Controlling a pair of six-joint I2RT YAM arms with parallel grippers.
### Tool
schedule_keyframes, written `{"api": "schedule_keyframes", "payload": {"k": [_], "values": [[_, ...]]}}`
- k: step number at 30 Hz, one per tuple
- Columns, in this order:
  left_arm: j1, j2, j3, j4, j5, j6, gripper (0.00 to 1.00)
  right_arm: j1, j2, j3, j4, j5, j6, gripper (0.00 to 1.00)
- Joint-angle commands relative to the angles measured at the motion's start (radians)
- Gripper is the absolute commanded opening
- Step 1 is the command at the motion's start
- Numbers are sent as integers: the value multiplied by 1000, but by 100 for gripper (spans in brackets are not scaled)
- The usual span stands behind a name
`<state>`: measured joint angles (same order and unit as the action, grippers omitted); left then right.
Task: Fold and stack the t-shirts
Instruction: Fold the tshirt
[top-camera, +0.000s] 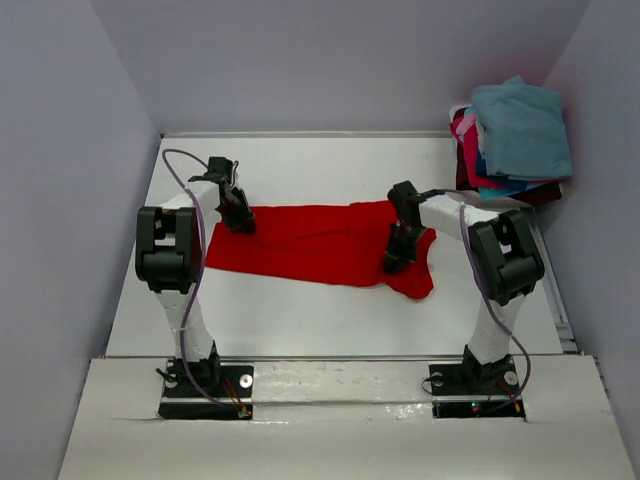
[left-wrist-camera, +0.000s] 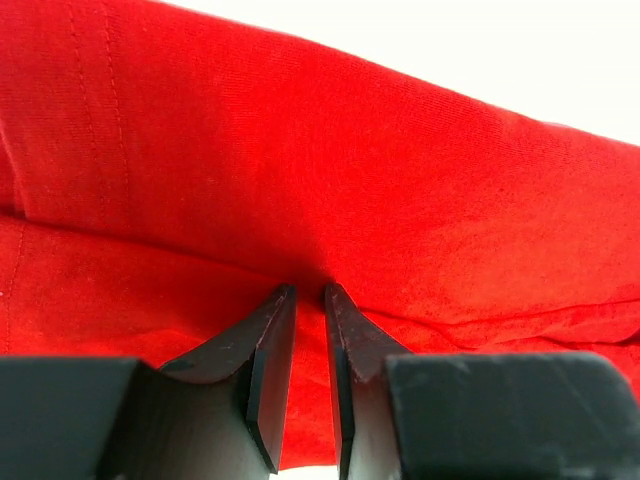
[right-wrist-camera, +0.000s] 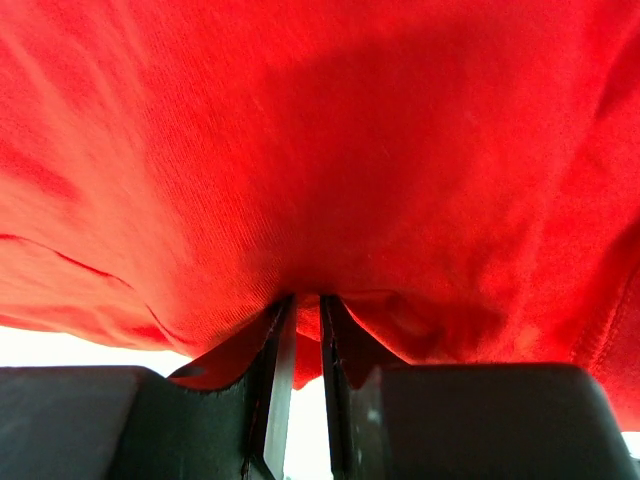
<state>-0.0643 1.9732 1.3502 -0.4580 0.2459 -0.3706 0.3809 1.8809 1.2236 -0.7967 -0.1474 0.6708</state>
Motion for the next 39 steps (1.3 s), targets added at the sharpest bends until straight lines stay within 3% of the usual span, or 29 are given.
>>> {"api": "schedule_keyframes", "payload": {"k": [1, 13, 32, 39], "values": [[-11, -11, -80, -45, 10, 1, 31, 1, 107, 85, 56, 45, -10, 22], [-2, -97, -195, -19, 52, -25, 23, -60, 224, 330, -56, 74, -60, 25], [-2, -440, -519, -37, 135, -64, 12, -70, 552, 1009, -323, 80, -145, 25], [-64, -574, -617, -91, 171, -59, 11, -70, 641, 1117, -317, 46, -206, 26]]}}
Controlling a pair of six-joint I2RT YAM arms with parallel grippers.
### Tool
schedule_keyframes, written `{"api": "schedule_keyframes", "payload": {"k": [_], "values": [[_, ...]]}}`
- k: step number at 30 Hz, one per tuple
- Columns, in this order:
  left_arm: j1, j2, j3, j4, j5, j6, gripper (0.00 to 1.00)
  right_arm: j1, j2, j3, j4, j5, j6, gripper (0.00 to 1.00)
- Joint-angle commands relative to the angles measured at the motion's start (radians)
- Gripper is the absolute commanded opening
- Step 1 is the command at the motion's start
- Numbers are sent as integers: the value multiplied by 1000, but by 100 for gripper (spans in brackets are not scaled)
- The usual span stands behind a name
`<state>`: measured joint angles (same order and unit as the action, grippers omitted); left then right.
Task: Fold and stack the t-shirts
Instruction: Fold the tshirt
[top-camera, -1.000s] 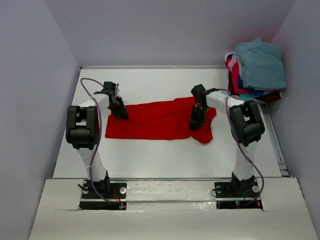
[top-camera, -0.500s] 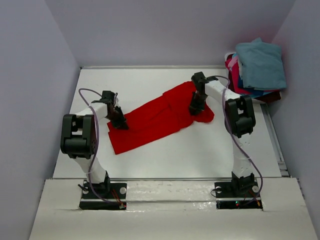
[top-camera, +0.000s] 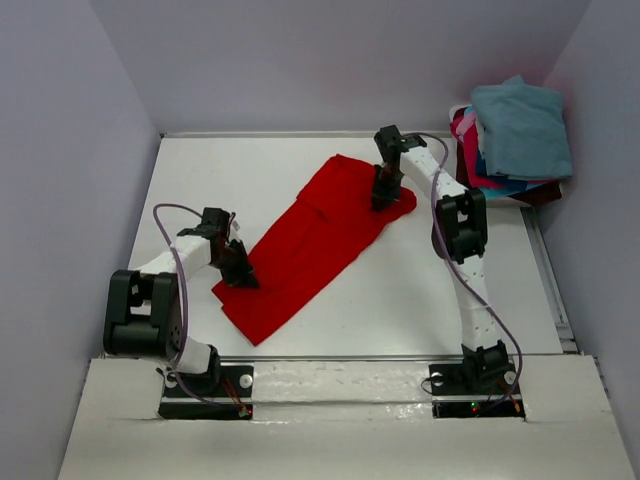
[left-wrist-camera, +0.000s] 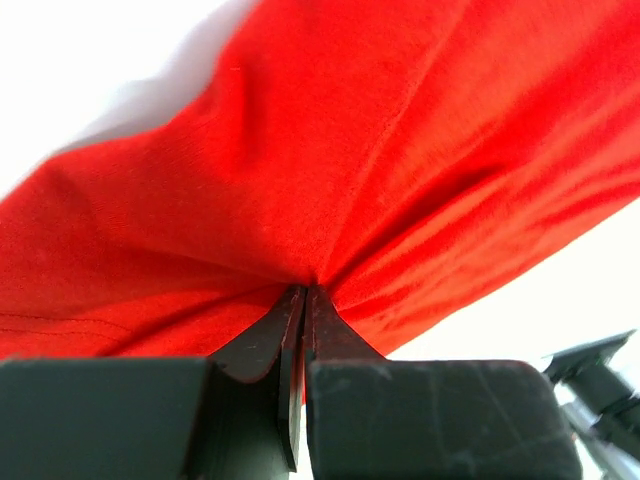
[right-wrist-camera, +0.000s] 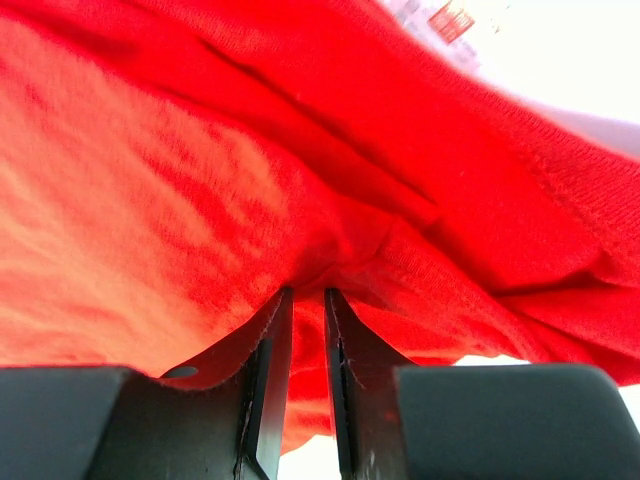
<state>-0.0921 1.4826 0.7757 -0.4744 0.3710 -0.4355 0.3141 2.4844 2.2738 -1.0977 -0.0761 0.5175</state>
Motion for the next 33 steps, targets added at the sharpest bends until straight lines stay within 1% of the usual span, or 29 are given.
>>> {"api": "schedule_keyframes", "payload": {"k": [1, 4, 8, 12, 13, 14, 16, 18, 19, 20, 21, 22, 23, 25, 27, 28, 31, 32, 33], "values": [[-58, -111, -58, -88, 52, 1, 11, -3, 53, 82, -11, -31, -68, 26], [-98, -165, -87, -121, 55, -6, 11, -3, 70, 92, 7, -31, -92, 27], [-118, -226, -121, -156, 49, -8, 11, -3, 91, 116, 41, -31, -123, 29], [-118, -275, -141, -188, 54, -14, 12, -3, 102, 173, 55, -39, -152, 34], [-129, -292, -138, -202, 54, -16, 12, -3, 106, 185, 56, -36, -163, 38], [-129, -298, -135, -208, 54, -20, 12, -3, 108, 208, 61, -37, -166, 39], [-141, -314, -124, -234, 45, -16, 17, -3, 111, 230, 58, -37, -172, 40], [-155, -312, -99, -243, 2, -8, 17, -3, 100, 222, 55, -37, -168, 40], [-164, -317, -75, -241, -7, 1, 22, -3, 70, 204, 61, -40, -160, 40], [-173, -318, -56, -239, -38, 6, 31, -3, 47, 141, 90, -44, -157, 41], [-173, -314, -40, -242, -53, 6, 31, -3, 24, 141, 107, -47, -155, 44], [-173, -308, -20, -240, -61, 12, 35, -3, 2, 78, 114, -45, -148, 46], [-173, -285, 20, -239, -69, 15, 37, -3, -22, 61, 116, -33, -148, 49], [-182, -240, 77, -227, -69, 26, 41, -3, -33, 46, 95, -15, -148, 51], [-182, -211, 126, -216, -87, 30, 41, -3, -56, 32, 79, -7, -148, 52], [-193, -173, 184, -208, -92, 34, 41, -3, -70, 3, 81, -5, -145, 53], [-193, -105, 284, -198, -101, 50, 41, -3, -125, -39, 85, 16, -126, 57], [-202, -55, 350, -184, -93, 55, 41, -3, -136, -60, 84, 31, -125, 59], [-202, -24, 384, -182, -95, 61, 41, -3, -153, -69, 76, 44, -117, 59]]}}
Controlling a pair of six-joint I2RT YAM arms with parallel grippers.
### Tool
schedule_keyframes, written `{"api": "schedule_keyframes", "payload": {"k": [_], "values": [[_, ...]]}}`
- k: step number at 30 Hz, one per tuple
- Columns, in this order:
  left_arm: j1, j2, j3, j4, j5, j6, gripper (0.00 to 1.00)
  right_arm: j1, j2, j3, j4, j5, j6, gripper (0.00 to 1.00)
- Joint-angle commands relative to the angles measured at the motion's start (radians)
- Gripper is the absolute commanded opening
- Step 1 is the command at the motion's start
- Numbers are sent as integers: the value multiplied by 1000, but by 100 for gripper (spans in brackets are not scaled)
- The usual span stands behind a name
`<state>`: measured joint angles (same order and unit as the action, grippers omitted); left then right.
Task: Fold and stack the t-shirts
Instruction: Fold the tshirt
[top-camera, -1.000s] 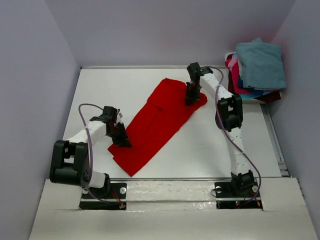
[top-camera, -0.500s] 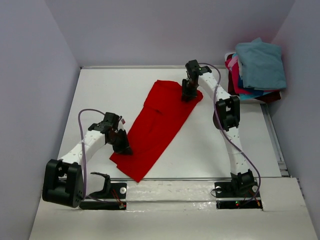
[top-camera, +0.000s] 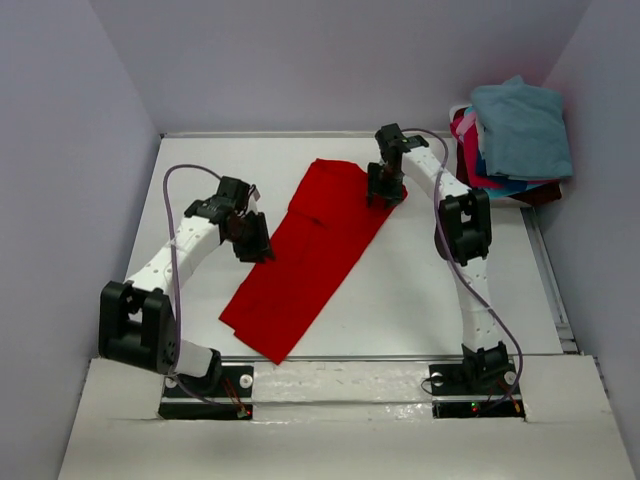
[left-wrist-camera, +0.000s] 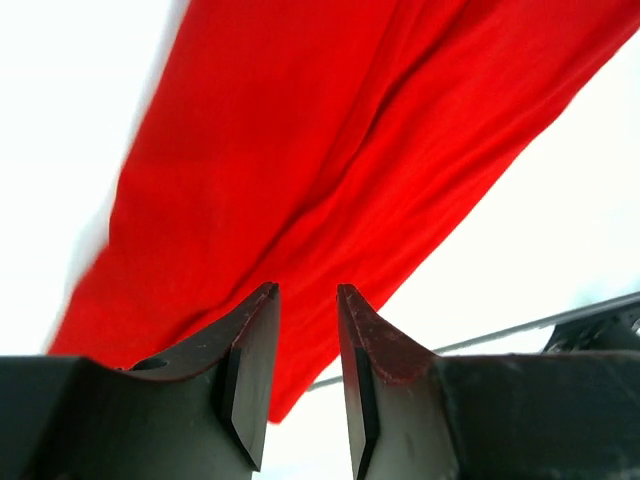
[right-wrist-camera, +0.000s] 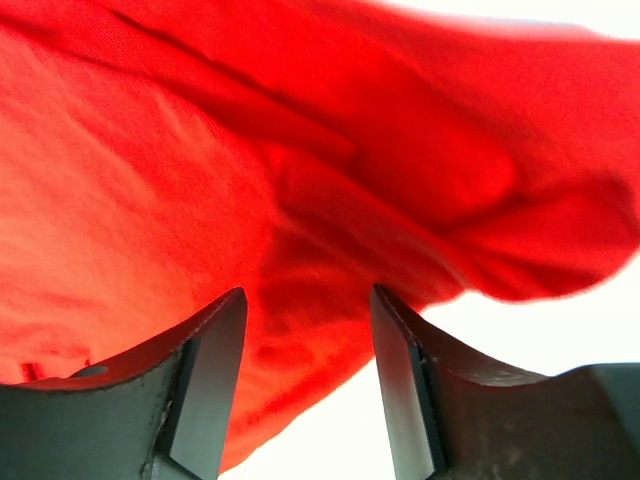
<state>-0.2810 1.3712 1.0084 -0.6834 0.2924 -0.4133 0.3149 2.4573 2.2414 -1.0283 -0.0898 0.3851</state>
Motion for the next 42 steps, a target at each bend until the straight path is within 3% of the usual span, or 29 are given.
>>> {"api": "schedule_keyframes", "payload": {"k": [1, 8, 16, 27, 32, 42], "values": [[-14, 115, 186, 28, -13, 44, 41, -4, -126, -46, 4, 65, 21, 60], [-34, 422, 502, 47, 7, 100, 41, -4, -222, -192, 19, 100, 80, 64], [-44, 690, 762, 61, 56, 127, 40, -4, -271, -331, 50, 98, 136, 64], [-44, 969, 1225, 21, 146, 94, 41, -4, -264, -348, 54, 52, 169, 52], [-44, 1039, 1216, 79, 286, 84, 41, 6, -253, -330, 44, 41, 172, 50], [-53, 1080, 1154, 58, 315, 128, 41, 6, -254, -276, 40, 29, 182, 50]]}}
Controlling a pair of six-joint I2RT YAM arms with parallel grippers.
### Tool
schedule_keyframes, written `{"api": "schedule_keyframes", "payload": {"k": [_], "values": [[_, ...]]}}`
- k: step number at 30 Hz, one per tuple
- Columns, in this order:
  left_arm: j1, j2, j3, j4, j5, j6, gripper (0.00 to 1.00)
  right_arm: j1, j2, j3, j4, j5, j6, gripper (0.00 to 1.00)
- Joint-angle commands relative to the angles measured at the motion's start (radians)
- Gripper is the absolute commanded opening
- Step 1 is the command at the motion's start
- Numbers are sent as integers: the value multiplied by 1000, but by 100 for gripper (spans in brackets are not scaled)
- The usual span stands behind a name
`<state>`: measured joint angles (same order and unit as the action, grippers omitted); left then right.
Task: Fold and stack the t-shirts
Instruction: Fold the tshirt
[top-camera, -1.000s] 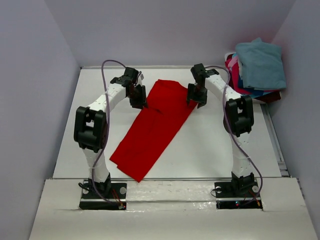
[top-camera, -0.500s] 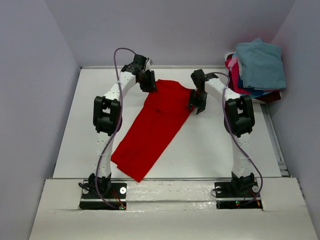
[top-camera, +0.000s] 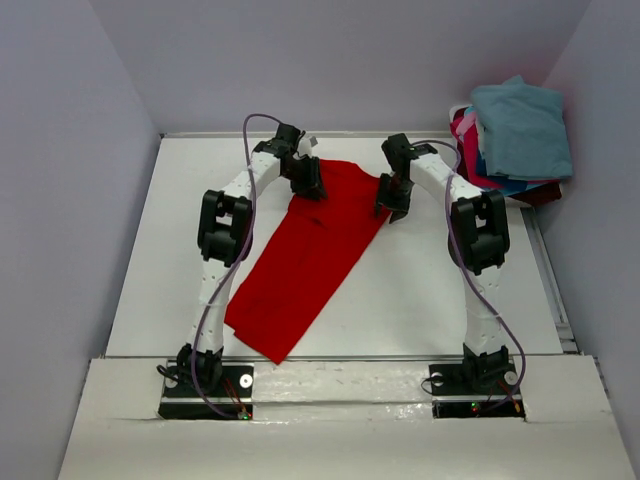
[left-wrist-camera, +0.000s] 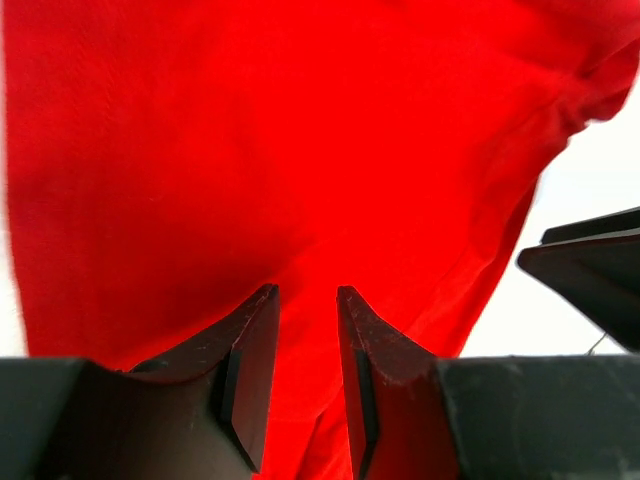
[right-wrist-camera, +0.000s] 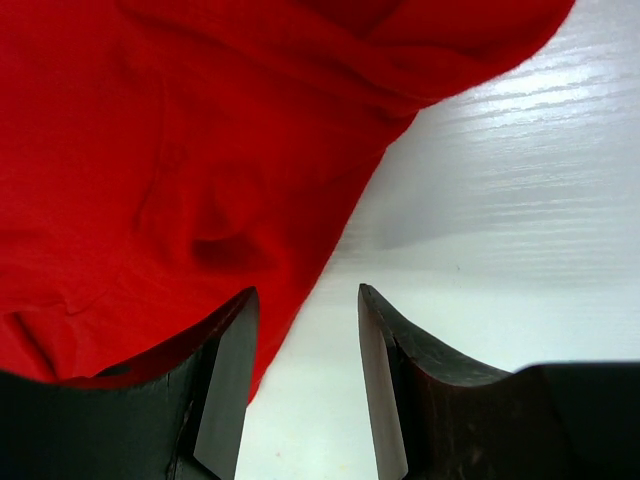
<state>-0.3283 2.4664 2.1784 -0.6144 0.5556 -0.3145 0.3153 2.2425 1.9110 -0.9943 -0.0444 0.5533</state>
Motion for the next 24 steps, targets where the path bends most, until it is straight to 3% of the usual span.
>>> {"api": "schedule_keyframes", "payload": {"k": [1, 13, 24], "values": [[-6, -12, -17, -15, 50, 31, 41, 5, -35, 57, 6, -20, 16, 50], [-6, 17, -28, -65, -57, 19, 41, 5, 60, 147, -10, -28, 8, 50], [113, -26, -149, -42, -128, -64, 41, 5, 78, 177, -20, -80, -10, 56]]}}
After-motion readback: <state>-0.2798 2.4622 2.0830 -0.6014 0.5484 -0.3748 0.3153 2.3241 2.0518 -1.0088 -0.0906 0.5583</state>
